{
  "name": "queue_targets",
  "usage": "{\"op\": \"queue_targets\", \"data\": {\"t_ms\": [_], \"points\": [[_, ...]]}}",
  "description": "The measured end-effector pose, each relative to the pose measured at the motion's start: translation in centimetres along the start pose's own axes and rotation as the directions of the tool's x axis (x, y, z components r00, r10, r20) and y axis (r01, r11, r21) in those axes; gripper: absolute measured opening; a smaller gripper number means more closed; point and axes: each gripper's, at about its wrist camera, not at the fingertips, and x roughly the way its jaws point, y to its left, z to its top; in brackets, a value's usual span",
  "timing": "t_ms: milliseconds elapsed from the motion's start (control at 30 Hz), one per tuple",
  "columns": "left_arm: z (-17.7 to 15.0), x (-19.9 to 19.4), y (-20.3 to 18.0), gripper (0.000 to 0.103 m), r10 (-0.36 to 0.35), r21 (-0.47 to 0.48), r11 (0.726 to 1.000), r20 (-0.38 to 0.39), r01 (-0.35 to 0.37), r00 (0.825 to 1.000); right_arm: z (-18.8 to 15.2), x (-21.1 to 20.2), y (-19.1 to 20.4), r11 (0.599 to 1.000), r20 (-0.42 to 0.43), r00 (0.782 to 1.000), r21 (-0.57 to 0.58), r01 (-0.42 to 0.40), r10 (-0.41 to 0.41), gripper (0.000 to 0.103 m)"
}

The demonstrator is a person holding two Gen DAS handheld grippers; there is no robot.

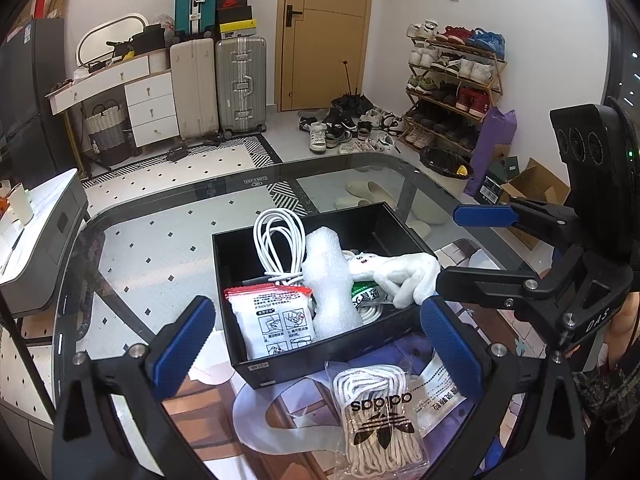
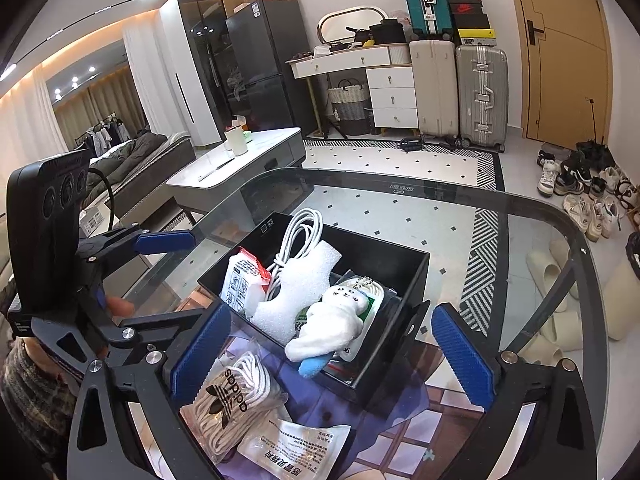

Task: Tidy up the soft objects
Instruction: 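Withdraw both open tools up out of the black box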

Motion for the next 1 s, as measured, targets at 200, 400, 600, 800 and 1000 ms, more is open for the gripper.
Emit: {"op": "queue_targets", "data": {"t_ms": [200, 400, 600, 800, 1000], "points": [[-0.5, -0.1, -0.2, 0.103, -0.007, 0.010, 1.000, -0.010, 0.008, 1.000, 0.0, -0.1, 0.0, 1.000, -0.002, 1.000, 0.003, -0.017, 0.017, 0.102], [-0.7, 0.0, -0.1, 0.103, -0.010, 0.004, 1.000, -0.019, 0.010, 1.000, -0.2, -0.2, 0.2, 1.000, -0.014, 1.000, 0.000, -0.023, 0.023, 0.102], [-1.1, 0.0, -0.7, 0.103, -0.016, 0.016, 1.000, -0.030, 0.017, 0.999, -0.6, -0.3, 0.0, 0.999, -0.034, 0.999, -0.005, -0.033, 0.033, 0.102], [-1.4, -0.1, -0.9, 0.103, -0.013, 0.020, 1.000, -0.036, 0.014, 0.999, -1.1, -0.3, 0.3, 0.999, -0.056, 0.997, -0.023, -0.047, 0.046, 0.102], [-1.7, -0.2, -1.0, 0.103, -0.012, 0.018, 1.000, -0.042, 0.013, 0.999, -1.6, -0.2, 0.3, 0.998, -0.074, 0.996, -0.024, -0.053, 0.051, 0.102]]}}
